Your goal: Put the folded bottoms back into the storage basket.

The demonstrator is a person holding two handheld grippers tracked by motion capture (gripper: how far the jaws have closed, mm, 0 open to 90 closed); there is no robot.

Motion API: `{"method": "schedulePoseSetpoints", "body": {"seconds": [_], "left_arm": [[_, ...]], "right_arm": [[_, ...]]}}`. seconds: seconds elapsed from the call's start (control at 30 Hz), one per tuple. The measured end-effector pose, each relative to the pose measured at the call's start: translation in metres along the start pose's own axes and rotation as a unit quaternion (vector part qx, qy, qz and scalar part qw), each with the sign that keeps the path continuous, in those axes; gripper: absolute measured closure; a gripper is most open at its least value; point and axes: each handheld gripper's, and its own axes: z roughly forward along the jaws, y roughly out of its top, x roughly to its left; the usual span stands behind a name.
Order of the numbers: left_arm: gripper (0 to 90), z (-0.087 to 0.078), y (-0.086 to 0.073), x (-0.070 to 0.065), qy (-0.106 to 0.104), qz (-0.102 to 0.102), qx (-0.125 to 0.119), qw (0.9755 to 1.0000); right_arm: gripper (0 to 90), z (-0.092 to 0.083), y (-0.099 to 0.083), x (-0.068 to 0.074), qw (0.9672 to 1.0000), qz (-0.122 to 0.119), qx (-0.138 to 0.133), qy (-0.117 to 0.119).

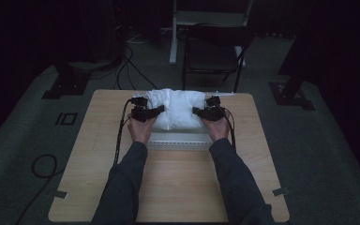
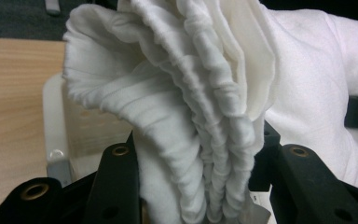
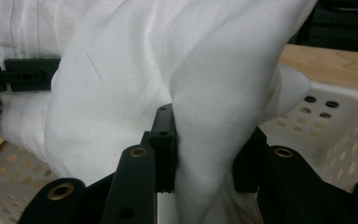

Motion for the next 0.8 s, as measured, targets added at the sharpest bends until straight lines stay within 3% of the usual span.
{"method": "schedulePoseSetpoints", "body": {"seconds": [0.2,0.33,0.8], "left_arm": [[57.9,-0.003,-0.009,0.001,-0.008,-0.007,0.008,0.9999],[57.8,-0.002,-0.013,-0.002,-0.005,0.001,0.022,0.9997],[57.9,-0.001,-0.022,-0.013,0.001,0.01,0.032,0.9995]], "right_arm": [[67.7,-0.004,-0.003,0.004,0.9998,-0.01,0.016,-0.004],[67.5,-0.004,-0.008,0.005,0.9995,-0.012,0.029,-0.006],[67.2,-0.008,-0.02,0.0,0.9988,0.004,0.048,-0.008]]}}
